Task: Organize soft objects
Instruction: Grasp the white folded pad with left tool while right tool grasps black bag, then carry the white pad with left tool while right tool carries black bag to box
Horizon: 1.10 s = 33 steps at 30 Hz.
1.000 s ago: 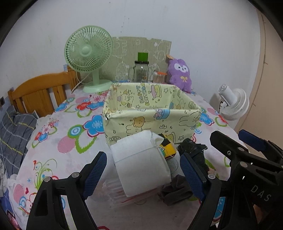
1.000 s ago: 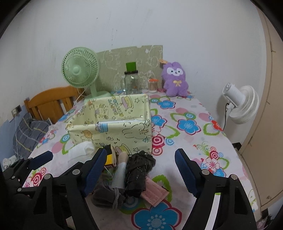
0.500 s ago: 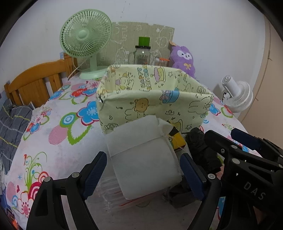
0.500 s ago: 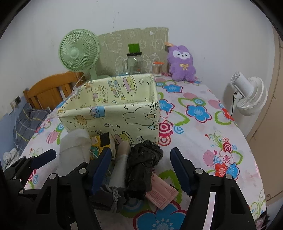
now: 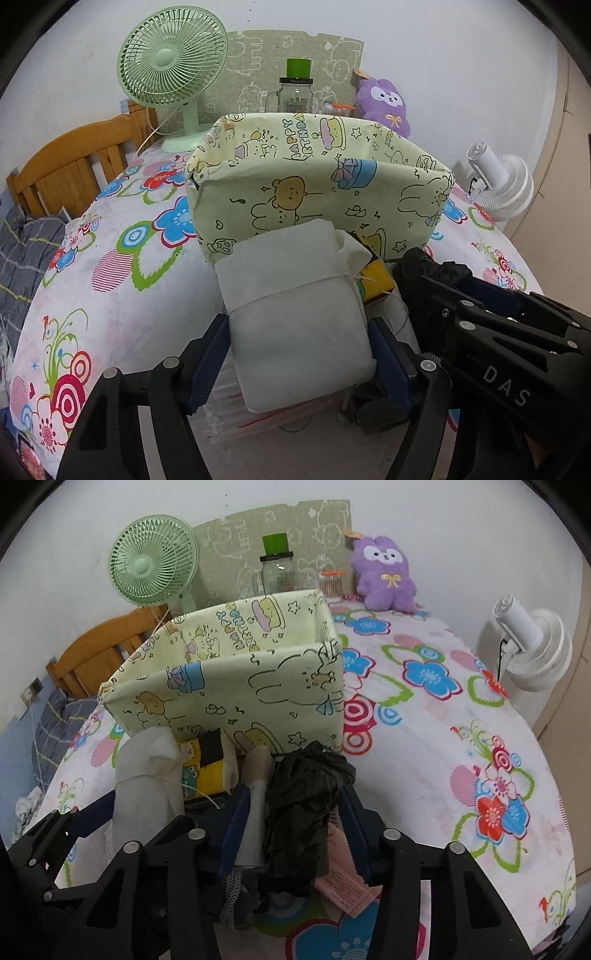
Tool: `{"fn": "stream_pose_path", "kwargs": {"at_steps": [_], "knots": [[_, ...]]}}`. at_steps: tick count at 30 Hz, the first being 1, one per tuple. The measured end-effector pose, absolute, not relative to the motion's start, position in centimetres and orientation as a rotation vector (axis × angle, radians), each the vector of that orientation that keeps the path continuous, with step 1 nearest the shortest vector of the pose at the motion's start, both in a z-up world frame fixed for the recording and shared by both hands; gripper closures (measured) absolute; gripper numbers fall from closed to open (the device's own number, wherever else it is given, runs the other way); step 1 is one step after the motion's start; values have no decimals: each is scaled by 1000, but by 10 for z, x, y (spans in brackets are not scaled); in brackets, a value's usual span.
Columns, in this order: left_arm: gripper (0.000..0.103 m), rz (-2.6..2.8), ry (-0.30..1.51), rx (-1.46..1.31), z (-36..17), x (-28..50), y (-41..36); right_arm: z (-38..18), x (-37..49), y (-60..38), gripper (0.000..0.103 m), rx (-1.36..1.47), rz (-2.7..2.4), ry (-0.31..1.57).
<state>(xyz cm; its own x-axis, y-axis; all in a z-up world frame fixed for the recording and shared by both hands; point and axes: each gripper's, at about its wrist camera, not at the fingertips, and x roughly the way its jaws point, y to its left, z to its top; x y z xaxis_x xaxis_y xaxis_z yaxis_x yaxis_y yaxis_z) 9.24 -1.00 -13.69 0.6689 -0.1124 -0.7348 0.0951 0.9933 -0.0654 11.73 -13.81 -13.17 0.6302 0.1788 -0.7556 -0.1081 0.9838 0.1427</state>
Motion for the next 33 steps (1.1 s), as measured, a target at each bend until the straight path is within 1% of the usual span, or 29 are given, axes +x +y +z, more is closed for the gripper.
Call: {"fn": "stream_pose_path", "kwargs": {"at_steps": [4, 5, 6, 9, 11, 18, 33], "knots": [[29, -115, 832, -16, -137, 93, -12, -135, 120, -137, 63, 112, 188, 893], [30, -115, 832, -15, -137, 93, -12, -135, 120, -137, 67, 112, 188, 893], [31, -115, 831, -14, -137, 93, -12, -134, 120, -137, 76, 111, 184, 889], [34, -114, 828, -11, -136, 92, -14, -133, 119, -137, 79, 113, 186, 886], [35, -112, 829, -11, -135, 92, -15, -133, 118, -138, 81, 117, 186, 880], [39, -104, 814, -11, -126, 87, -16, -120, 110, -137, 81, 111, 189, 841], [39, -95, 725, -21, -95, 70, -14, -80, 84, -130, 81, 102, 224, 734]]}}
